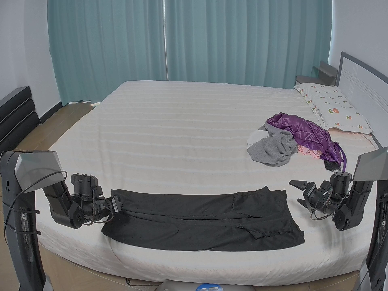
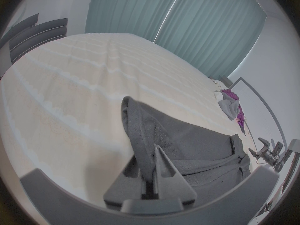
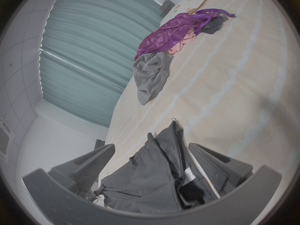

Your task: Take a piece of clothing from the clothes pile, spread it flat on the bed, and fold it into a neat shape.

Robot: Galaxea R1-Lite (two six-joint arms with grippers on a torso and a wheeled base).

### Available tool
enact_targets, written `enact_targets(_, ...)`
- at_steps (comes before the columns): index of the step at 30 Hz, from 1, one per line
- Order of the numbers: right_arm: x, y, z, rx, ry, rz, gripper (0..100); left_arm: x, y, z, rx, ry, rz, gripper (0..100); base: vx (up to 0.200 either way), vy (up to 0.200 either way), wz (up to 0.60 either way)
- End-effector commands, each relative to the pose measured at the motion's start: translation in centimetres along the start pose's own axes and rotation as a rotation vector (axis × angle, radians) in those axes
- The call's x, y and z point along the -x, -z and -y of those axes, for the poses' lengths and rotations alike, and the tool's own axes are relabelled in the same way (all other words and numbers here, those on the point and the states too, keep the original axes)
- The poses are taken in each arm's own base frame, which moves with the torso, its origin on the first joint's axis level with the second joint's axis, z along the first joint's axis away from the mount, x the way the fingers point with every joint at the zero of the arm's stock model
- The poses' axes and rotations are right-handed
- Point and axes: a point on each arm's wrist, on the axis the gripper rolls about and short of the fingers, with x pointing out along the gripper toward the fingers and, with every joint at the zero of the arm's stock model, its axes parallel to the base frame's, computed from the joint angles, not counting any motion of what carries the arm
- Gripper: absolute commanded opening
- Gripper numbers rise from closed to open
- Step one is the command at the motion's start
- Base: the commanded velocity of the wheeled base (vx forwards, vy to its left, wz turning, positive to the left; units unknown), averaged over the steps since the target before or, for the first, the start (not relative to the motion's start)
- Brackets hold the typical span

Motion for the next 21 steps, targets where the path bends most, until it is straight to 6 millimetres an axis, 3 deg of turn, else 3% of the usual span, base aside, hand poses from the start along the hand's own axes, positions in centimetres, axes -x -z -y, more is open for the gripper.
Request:
enact_targets(1,2.9,0.5,-0.9,-0.054,-0.005,0.016,100,0.0,-0.3,0.2,0.023,0.014,0.03,0,0.0,0.0,0.0)
enact_targets(7,6.3,2.2,-0.3,-0.141,0.039,0.005,100,-0.1,-0.6,0.3,0.024,0.018,0.04,0,-0.2,0.0,0.0)
enact_targets(9,6.8,2.2,-0.1,-0.161,0.054,0.007,100,-0.2,-0.8,0.4,0.028,0.021,0.048,0,0.0,0.0,0.0)
enact_targets(19,6.2,1.9,0.0,-0.214,0.041,0.018,100,-0.6,-1.7,1.4,0.108,0.054,0.081,0,0.0,0.0,0.0)
enact_targets(21,6.2,2.0,0.0,-0.212,0.044,0.014,100,-0.7,-1.6,1.9,0.099,0.065,0.077,0,0.0,-0.2,0.0)
